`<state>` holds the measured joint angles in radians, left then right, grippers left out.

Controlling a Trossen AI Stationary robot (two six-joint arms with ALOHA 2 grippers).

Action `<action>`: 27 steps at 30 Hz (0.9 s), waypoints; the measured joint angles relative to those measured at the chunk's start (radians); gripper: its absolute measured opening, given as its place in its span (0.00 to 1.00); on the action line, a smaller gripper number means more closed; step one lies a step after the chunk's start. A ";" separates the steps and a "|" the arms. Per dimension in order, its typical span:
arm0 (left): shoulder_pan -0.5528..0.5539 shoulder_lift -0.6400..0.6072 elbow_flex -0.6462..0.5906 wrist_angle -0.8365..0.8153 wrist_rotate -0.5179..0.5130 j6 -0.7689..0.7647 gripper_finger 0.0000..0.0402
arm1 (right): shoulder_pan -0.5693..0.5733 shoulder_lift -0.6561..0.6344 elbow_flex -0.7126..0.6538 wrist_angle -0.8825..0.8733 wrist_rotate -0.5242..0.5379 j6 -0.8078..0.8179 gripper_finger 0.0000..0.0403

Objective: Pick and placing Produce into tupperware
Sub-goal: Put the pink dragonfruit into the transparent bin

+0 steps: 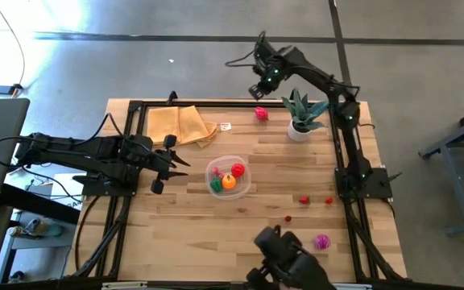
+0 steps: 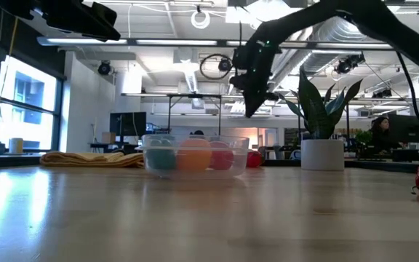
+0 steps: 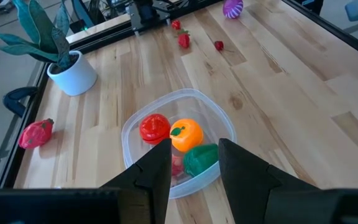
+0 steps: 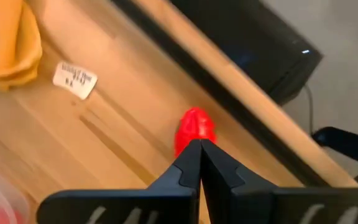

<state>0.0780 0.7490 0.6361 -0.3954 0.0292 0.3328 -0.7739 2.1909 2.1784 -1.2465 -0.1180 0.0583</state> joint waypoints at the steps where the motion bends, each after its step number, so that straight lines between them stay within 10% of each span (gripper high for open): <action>1: 0.000 0.000 0.000 0.000 0.000 0.000 0.30 | 0.005 0.014 0.000 -0.003 -0.014 -0.009 0.00; 10: 0.000 0.000 0.000 0.000 0.000 0.000 0.30 | 0.051 0.148 0.000 -0.029 0.065 -0.090 0.03; 27: 0.000 0.000 0.000 0.000 0.000 0.000 0.30 | 0.059 0.175 0.000 -0.029 0.126 -0.114 0.43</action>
<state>0.0780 0.7490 0.6361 -0.3954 0.0292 0.3327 -0.7151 2.3654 2.1788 -1.2752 0.0082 -0.0555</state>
